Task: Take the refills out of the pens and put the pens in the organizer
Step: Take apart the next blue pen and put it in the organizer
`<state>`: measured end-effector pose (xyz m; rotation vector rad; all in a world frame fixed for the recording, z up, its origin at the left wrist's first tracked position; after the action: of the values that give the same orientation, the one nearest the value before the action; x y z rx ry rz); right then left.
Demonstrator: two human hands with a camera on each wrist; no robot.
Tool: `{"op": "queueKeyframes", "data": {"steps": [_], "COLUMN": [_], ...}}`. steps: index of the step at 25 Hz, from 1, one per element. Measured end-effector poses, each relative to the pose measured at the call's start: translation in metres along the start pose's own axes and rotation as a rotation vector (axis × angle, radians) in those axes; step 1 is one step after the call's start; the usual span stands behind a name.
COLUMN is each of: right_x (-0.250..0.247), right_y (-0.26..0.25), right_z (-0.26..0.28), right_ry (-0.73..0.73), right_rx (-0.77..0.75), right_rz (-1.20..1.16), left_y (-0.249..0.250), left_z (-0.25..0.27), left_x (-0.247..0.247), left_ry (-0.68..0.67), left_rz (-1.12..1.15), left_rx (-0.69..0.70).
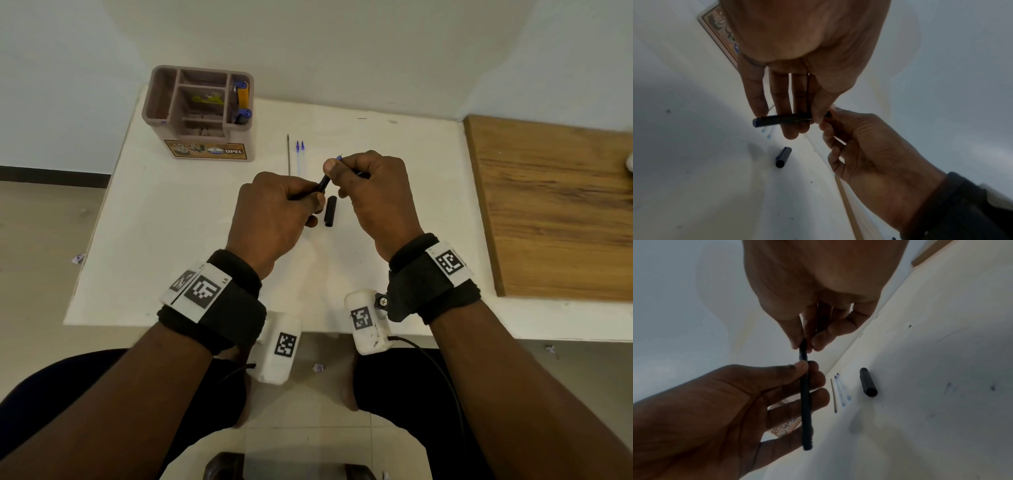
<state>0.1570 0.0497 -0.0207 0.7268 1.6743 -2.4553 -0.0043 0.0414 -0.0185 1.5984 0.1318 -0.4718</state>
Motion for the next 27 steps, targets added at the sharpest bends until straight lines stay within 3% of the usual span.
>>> {"op": "queueKeyframes", "data": {"steps": [4,8,15,19,23,27], "right_x": [0.003,0.013,0.043,0.025,-0.001,-0.01], "right_y": [0.006,0.025,0.031,0.027,0.01,-0.001], "right_z": [-0.002,-0.009,-0.01,-0.016,-0.014,-0.008], "right_ry": [-0.03,0.033,-0.032,0.009,0.02,0.015], "right_rx": [0.133,0.095,0.049,0.136,0.182,0.098], "right_rz": [0.049,0.544,0.674,0.459,-0.231,-0.395], "left_y": [-0.012,-0.021,-0.021,-0.021,-0.021,-0.018], "left_z": [-0.002,0.0,0.0,0.002,0.003,0.005], "left_x": [-0.009,-0.017,-0.024,-0.027,-0.022,-0.011], "left_ry": [0.026,0.004,-0.014,-0.017,-0.043,-0.077], "left_rz": [0.008,0.014,0.035,0.048,0.044,0.047], "left_rx": [-0.073,-0.105,-0.124,-0.145,-0.156,-0.156]}}
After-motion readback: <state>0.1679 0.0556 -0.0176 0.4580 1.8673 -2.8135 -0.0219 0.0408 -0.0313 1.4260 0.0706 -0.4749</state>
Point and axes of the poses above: each hand's wrist, its own z-axis away from the middle knuckle, its own x-axis out of the palm, y = z × x, the point moved 7 cm from there along -z, towards the middle knuckle, and after that the axes turned 14 degrees about x, right-handed, at the moved point
